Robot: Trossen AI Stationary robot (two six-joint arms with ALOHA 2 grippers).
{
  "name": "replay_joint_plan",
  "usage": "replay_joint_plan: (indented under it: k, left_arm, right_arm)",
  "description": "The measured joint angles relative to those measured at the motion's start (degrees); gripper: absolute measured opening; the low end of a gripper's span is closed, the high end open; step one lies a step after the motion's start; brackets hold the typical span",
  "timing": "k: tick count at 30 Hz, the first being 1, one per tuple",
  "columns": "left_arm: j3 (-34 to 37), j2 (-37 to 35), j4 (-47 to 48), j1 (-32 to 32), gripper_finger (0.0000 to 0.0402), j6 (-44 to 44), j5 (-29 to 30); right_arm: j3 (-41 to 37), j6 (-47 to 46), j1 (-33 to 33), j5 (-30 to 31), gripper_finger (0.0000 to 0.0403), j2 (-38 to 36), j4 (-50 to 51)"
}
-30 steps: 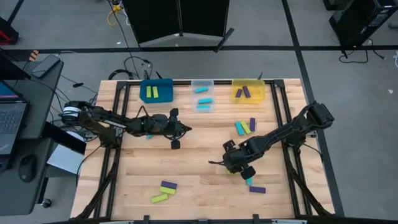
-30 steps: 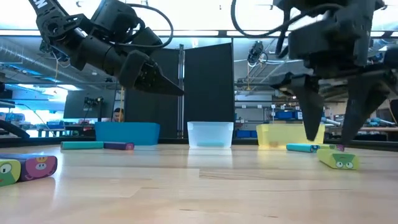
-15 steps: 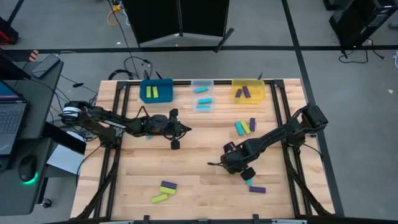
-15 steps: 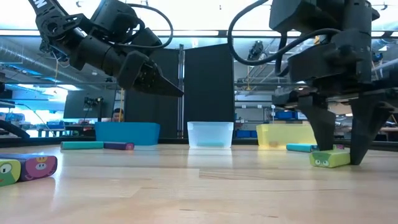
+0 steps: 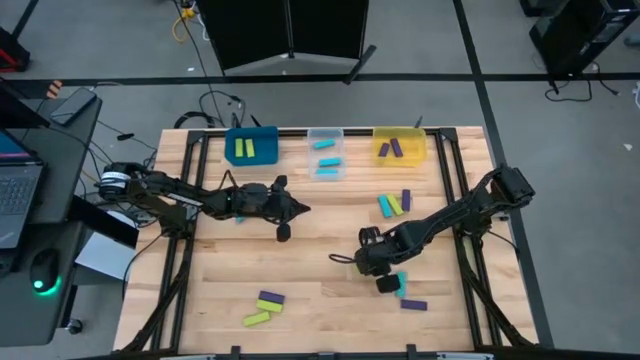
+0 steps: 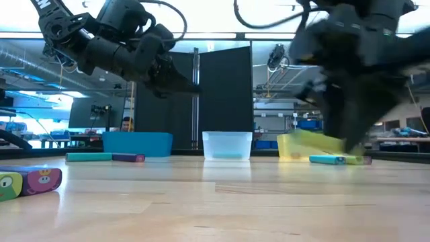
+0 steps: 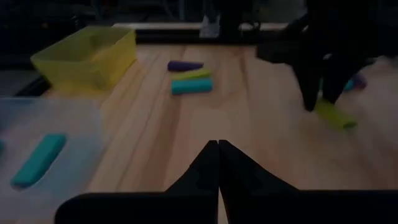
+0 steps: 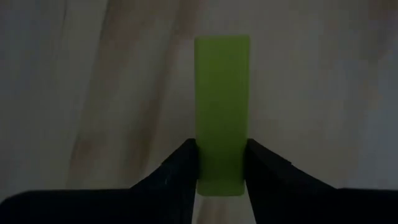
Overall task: Sort blocks
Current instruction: Put the green block into the blue bin
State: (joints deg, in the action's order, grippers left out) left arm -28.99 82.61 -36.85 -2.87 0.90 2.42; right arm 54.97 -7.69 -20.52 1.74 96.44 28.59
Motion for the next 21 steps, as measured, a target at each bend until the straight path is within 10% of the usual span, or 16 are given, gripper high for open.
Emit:
replay_joint_plan:
  k: [12,21]
  left_arm:
    - [-0.94,0.0,0.03,-0.02,0.0017,8.44,-8.07]
    - [-3.64,0.0,7.5,0.66,0.012,28.84,-9.91]
  right_arm:
    - [-0.03,-3.27,4.36,17.19,0.0117,-0.39,-11.58]
    - [0.16,3.02,7.39,22.33,0.0117,-0.44,-13.72]
